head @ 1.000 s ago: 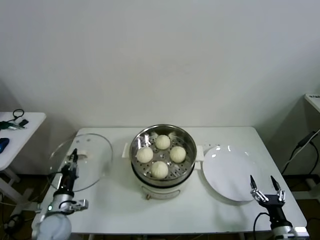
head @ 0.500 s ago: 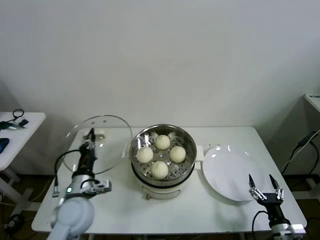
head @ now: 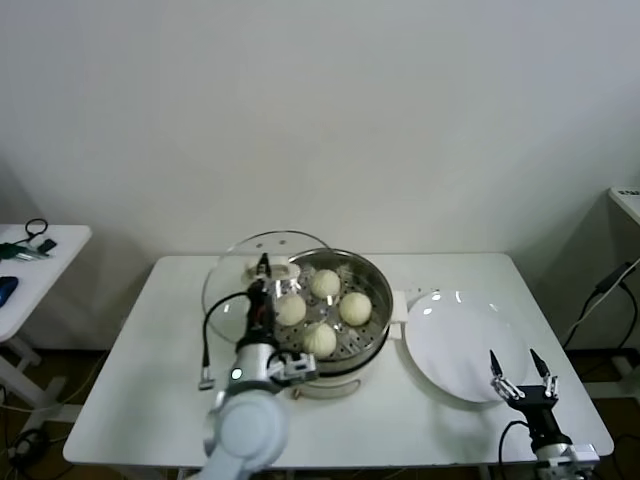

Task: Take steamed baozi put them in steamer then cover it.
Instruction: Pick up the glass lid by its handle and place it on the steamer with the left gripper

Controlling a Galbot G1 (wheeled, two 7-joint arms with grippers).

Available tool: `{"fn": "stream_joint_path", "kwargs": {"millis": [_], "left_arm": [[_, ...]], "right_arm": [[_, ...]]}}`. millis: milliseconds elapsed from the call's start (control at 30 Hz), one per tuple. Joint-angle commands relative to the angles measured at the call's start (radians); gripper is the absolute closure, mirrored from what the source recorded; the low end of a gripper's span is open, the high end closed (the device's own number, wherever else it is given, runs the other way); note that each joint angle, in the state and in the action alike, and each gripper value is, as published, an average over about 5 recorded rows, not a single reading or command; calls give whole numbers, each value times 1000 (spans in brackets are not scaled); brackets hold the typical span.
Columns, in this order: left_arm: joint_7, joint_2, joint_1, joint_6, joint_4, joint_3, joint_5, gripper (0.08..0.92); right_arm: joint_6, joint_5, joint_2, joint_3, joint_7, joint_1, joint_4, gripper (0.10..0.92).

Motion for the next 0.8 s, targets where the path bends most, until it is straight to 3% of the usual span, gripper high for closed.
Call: {"fn": "stream_joint_path", "kwargs": {"millis": [33, 400, 800], "left_arm": [[80, -130, -50, 63, 27, 148, 148, 867], [39, -264, -61, 54, 177, 205, 209, 867], [-1, -249, -70, 58, 262, 169, 202, 867]], "right_arm": [[3, -12, -3, -14, 3, 20, -32, 203], [20, 2, -3, -20, 2, 25, -50, 203], [26, 2, 15, -18, 2, 26, -47, 203]]}}
